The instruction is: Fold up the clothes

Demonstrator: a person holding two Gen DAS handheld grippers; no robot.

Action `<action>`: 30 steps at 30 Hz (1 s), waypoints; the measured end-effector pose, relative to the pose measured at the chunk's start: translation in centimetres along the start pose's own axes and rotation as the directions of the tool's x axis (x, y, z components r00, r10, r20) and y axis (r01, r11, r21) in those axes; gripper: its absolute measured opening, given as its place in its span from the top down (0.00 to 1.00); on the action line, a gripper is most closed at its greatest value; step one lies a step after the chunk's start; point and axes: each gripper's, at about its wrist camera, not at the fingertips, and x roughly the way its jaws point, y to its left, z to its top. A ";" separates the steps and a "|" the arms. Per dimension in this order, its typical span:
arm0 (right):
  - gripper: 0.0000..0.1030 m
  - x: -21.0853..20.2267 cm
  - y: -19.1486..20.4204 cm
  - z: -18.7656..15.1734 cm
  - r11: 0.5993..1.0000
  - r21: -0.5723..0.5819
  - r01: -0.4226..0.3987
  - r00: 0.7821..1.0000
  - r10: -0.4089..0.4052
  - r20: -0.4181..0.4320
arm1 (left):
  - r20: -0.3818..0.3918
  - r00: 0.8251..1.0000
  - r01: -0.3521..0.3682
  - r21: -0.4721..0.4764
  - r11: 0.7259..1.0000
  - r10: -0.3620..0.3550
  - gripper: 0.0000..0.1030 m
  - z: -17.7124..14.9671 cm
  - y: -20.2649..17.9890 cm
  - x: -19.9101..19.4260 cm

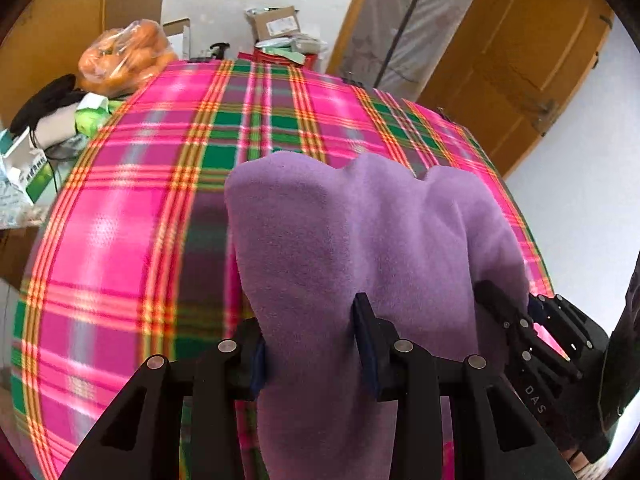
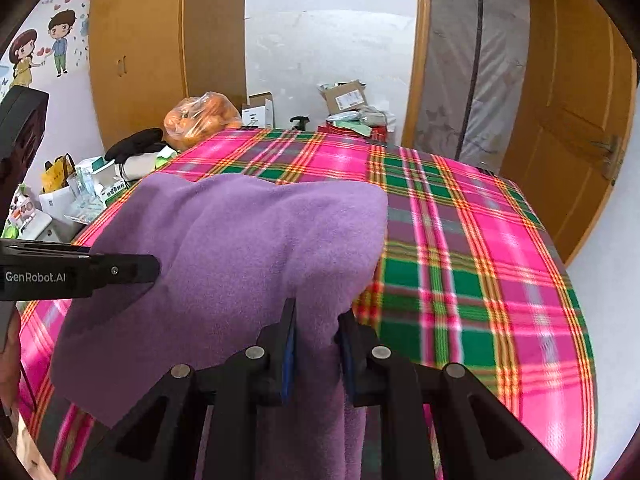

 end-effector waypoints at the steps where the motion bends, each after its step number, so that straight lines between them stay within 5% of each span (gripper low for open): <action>1: 0.81 0.4 0.1 0.3 1.000 0.000 -0.004 1.000 0.004 -0.001 | 0.003 1.000 -0.006 -0.005 1.000 0.006 0.63 0.3 0.4 -0.1; 30: 0.81 10.0 1.1 6.4 0.999 0.007 -0.040 0.999 0.040 -0.024 | -0.026 0.997 -0.080 -0.050 0.995 0.079 0.62 8.0 5.3 6.3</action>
